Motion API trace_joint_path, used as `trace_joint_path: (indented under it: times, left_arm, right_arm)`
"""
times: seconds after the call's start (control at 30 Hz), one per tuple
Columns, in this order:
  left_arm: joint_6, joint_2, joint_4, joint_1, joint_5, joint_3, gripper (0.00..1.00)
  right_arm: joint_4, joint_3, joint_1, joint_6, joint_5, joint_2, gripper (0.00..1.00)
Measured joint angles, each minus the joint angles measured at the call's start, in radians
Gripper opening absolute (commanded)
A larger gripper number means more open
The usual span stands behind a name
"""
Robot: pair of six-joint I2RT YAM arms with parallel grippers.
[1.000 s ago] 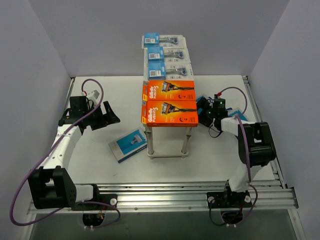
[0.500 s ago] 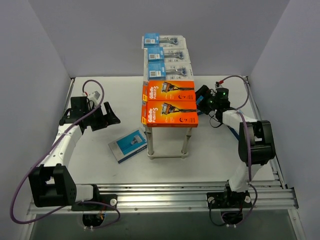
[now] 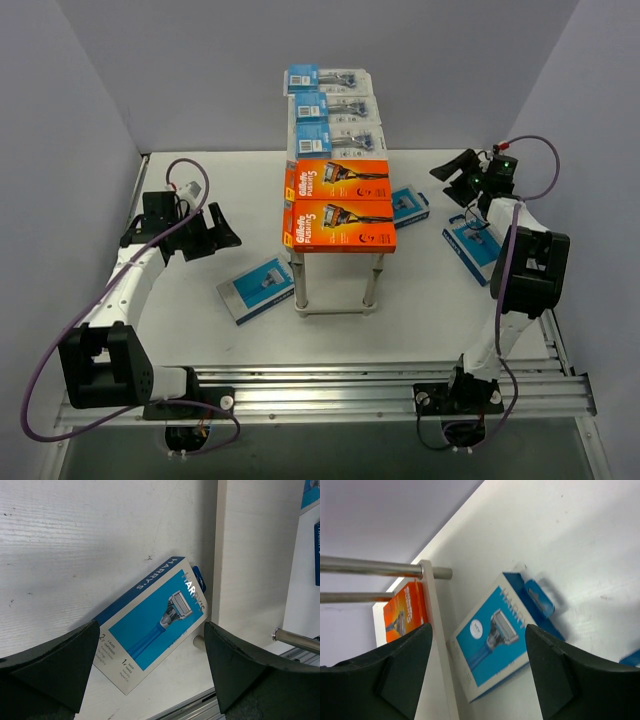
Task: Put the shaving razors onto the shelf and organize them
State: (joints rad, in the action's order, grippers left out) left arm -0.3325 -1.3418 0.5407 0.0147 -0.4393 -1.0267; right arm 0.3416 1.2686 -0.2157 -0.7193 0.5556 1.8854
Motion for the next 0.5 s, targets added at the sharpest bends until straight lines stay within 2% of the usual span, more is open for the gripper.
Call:
trace_joint_path:
  times: [0.2, 0.23, 0.27, 0.33, 0.5]
  left_arm:
    - [-0.003, -0.004, -0.014, 0.0, -0.019, 0.0, 0.94]
    - [-0.004, -0.006, -0.016, 0.0, -0.02, 0.0, 0.94]
    - [-0.004, -0.009, -0.018, 0.0, -0.022, 0.0, 0.94]
    - [-0.004, -0.016, -0.023, 0.0, -0.025, 0.0, 0.94]
    - [-0.007, -0.026, -0.029, 0.0, -0.031, 0.0, 0.94]
  right_arm:
    - [-0.162, 0.254, -0.006, 0.083, 0.017, 0.213, 0.6]
    - [-0.195, 0.288, -0.006, 0.1, 0.018, 0.249, 0.57]
    - [-0.224, 0.316, -0.006, 0.116, 0.018, 0.276, 0.48]
    - [-0.273, 0.366, -0.006, 0.141, 0.019, 0.327, 0.41]
    - [-0.335, 0.426, -0.006, 0.174, 0.034, 0.408, 0.39]
